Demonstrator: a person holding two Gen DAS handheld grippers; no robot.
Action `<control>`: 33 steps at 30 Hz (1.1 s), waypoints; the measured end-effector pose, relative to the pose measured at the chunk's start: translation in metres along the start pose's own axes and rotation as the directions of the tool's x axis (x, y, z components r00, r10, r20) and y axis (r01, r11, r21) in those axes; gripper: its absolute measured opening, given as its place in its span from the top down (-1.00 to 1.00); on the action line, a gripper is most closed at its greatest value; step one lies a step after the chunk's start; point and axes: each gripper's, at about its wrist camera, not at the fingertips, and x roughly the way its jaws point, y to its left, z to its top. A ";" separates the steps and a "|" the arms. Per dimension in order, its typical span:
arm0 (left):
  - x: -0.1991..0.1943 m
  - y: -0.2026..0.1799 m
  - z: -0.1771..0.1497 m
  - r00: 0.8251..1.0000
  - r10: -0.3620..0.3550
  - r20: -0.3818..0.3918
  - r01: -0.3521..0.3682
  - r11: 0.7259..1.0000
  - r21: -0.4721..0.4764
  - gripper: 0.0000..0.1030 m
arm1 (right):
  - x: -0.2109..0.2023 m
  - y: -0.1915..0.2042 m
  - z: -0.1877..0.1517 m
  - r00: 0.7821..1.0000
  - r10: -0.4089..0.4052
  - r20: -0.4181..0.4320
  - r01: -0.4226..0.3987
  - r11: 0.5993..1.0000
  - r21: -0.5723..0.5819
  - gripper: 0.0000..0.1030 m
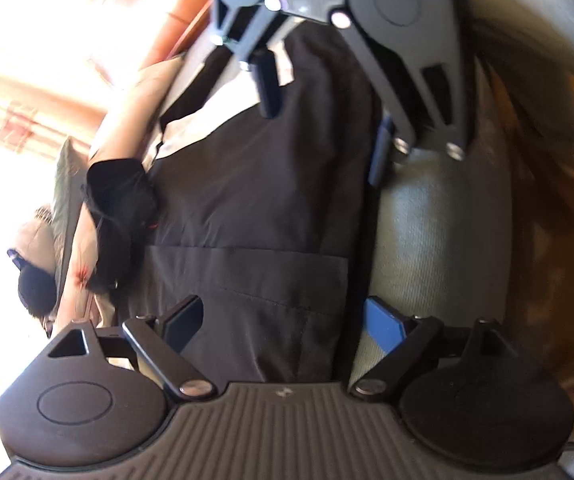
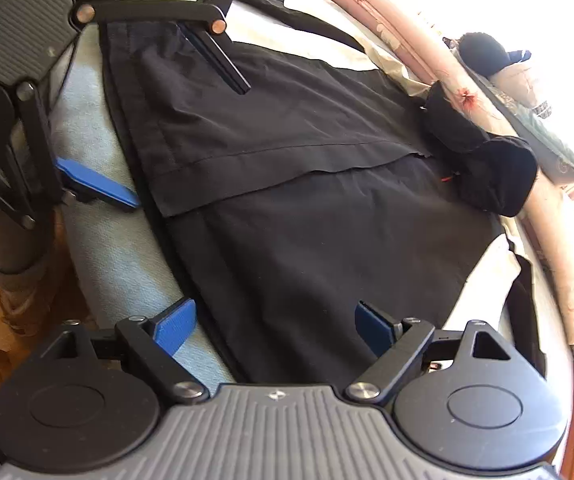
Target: Fold clothes
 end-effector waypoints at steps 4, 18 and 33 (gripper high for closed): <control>-0.002 -0.002 0.001 1.000 -0.003 -0.006 0.003 1.000 -0.007 -0.73 | -0.006 -0.004 -0.009 0.999 -0.036 -0.026 0.036 0.999 -0.035 -0.79; 0.012 0.033 0.015 1.000 -0.008 0.017 0.010 0.984 -0.177 -0.77 | -0.029 -0.051 -0.101 0.968 -0.136 -0.209 0.120 0.989 -0.086 -0.80; 0.001 0.043 0.052 0.969 -0.078 0.235 0.120 0.978 -0.171 -0.82 | -0.030 -0.063 -0.090 0.964 -0.250 -0.093 0.239 0.964 -0.114 -0.81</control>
